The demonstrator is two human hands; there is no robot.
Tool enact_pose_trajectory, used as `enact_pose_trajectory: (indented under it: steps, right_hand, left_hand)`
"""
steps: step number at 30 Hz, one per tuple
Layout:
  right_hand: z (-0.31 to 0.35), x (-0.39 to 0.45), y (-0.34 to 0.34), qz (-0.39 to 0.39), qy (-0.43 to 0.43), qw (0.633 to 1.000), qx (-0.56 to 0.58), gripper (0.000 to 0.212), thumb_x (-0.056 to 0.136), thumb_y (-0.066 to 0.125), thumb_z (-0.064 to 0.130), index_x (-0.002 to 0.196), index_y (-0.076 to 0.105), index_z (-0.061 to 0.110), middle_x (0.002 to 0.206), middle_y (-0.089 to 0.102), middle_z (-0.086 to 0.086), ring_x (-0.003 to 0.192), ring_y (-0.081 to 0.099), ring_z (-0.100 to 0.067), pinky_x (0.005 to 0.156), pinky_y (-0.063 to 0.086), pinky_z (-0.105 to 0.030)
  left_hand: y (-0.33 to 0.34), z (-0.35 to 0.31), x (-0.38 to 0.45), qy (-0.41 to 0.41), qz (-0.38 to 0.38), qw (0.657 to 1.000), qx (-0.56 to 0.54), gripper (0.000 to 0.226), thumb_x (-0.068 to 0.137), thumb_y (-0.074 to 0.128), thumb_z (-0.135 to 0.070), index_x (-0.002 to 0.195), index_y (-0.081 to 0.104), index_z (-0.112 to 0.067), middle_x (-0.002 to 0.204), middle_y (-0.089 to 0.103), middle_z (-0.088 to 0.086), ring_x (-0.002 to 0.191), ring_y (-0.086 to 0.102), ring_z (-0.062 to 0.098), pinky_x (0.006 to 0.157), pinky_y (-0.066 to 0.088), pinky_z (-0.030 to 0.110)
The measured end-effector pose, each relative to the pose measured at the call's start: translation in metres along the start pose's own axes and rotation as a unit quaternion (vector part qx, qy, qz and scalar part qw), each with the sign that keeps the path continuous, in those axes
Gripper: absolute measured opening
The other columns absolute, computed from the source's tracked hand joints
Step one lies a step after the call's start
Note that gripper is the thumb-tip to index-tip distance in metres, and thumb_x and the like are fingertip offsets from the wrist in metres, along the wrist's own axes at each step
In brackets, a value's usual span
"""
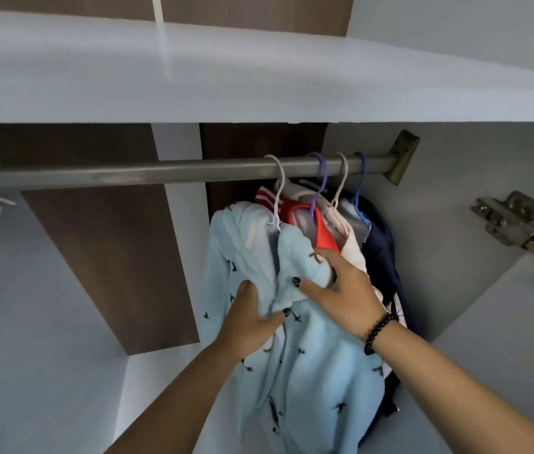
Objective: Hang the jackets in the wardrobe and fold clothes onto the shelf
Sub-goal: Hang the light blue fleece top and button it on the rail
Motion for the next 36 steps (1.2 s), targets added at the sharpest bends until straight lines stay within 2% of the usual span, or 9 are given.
enact_pose_trajectory:
  steps: [4, 6, 9, 14, 18, 21, 27, 30, 36]
  right_hand:
    - [0.004, -0.021, 0.004, -0.026, -0.049, 0.998, -0.027, 0.061, 0.080, 0.075, 0.019, 0.134, 0.048, 0.020, 0.113, 0.050, 0.024, 0.100, 0.044, 0.019, 0.087, 0.028, 0.005]
    - [0.006, -0.034, 0.007, -0.050, -0.064, 0.994, -0.066, 0.065, 0.079, 0.074, 0.016, 0.137, 0.044, 0.019, 0.119, 0.046, 0.011, 0.113, 0.044, -0.002, 0.101, 0.033, -0.012]
    - [0.021, -0.063, 0.008, -0.157, -0.126, 0.966, -0.162, 0.059, 0.076, 0.073, 0.012, 0.130, 0.050, 0.010, 0.125, 0.044, -0.006, 0.118, 0.043, -0.022, 0.104, 0.037, -0.038]
    - [0.049, -0.120, 0.056, -0.193, -0.236, 0.928, -0.214, 0.037, 0.081, 0.065, 0.017, 0.116, 0.054, 0.014, 0.124, 0.049, -0.010, 0.118, 0.046, -0.029, 0.100, 0.031, -0.035]
    - [0.022, -0.147, 0.128, -0.016, -0.007, 0.997, -0.072, 0.071, 0.078, 0.066, 0.051, 0.134, 0.040, 0.015, 0.130, 0.041, 0.004, 0.121, 0.045, -0.016, 0.102, 0.040, -0.031]
    - [0.010, -0.169, 0.178, 0.064, 0.164, 0.982, 0.075, 0.092, 0.061, 0.069, 0.070, 0.135, 0.033, 0.028, 0.127, 0.042, 0.016, 0.114, 0.047, -0.003, 0.096, 0.044, -0.025]
    - [0.024, -0.174, 0.181, -0.039, 0.173, 0.979, 0.097, 0.004, 0.088, 0.060, 0.023, 0.089, 0.057, 0.020, 0.076, 0.063, 0.009, 0.071, 0.059, -0.012, 0.052, 0.038, -0.007]
    - [0.034, -0.175, 0.163, -0.041, 0.170, 0.981, 0.082, 0.005, 0.088, 0.061, 0.023, 0.083, 0.059, 0.022, 0.070, 0.061, 0.009, 0.064, 0.056, -0.006, 0.047, 0.036, -0.010]
    - [0.054, -0.181, 0.141, -0.016, 0.167, 0.982, 0.087, 0.009, 0.085, 0.064, 0.022, 0.080, 0.062, 0.014, 0.074, 0.065, -0.003, 0.066, 0.061, -0.017, 0.059, 0.052, -0.028]
  left_hand:
    - [-0.010, 0.003, -0.004, -0.014, -0.026, 0.999, -0.024, 0.026, 0.095, 0.058, -0.031, 0.117, 0.048, -0.040, 0.099, 0.058, -0.031, 0.090, 0.056, -0.016, 0.074, 0.040, -0.001]
    - [-0.021, 0.007, -0.013, -0.019, -0.024, 0.999, -0.036, 0.035, 0.097, 0.056, -0.027, 0.123, 0.043, -0.044, 0.094, 0.054, -0.038, 0.083, 0.053, -0.026, 0.067, 0.036, -0.005]
    - [-0.038, 0.013, -0.023, -0.030, -0.003, 0.998, -0.057, 0.038, 0.096, 0.057, -0.025, 0.130, 0.046, -0.039, 0.104, 0.059, -0.032, 0.087, 0.054, -0.024, 0.069, 0.040, -0.002]
    - [-0.069, 0.008, -0.043, -0.039, 0.023, 0.994, -0.095, 0.034, 0.094, 0.060, -0.023, 0.126, 0.055, -0.030, 0.114, 0.066, -0.018, 0.108, 0.061, 0.004, 0.089, 0.048, 0.023]
    - [-0.088, -0.016, -0.063, -0.032, 0.046, 0.992, -0.112, 0.026, 0.092, 0.062, -0.020, 0.118, 0.062, -0.024, 0.110, 0.071, -0.007, 0.105, 0.065, 0.013, 0.094, 0.052, 0.036]
    - [-0.096, -0.038, -0.077, -0.015, 0.078, 0.993, -0.092, 0.026, 0.091, 0.058, -0.021, 0.116, 0.061, -0.024, 0.109, 0.070, -0.005, 0.104, 0.065, 0.014, 0.094, 0.052, 0.039]
    - [-0.110, -0.046, -0.103, -0.058, 0.095, 0.985, -0.132, 0.022, 0.096, 0.058, -0.022, 0.115, 0.056, -0.010, 0.103, 0.070, 0.007, 0.090, 0.070, 0.018, 0.072, 0.060, 0.037]
    - [-0.123, -0.020, -0.134, -0.127, 0.077, 0.964, -0.218, 0.015, 0.099, 0.053, -0.024, 0.112, 0.054, -0.016, 0.085, 0.075, 0.001, 0.076, 0.074, 0.015, 0.060, 0.056, 0.026]
    - [-0.103, 0.046, -0.248, -0.194, 0.010, 0.949, -0.247, 0.014, 0.090, 0.063, -0.008, 0.101, 0.063, -0.015, 0.100, 0.072, 0.004, 0.090, 0.069, 0.011, 0.073, 0.053, 0.026]
Point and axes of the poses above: each hand's wrist, its own x-axis towards the middle knuckle, its own y-axis out of the palm, z = x × y, the point moved 8 cm from there along x, towards the middle knuckle
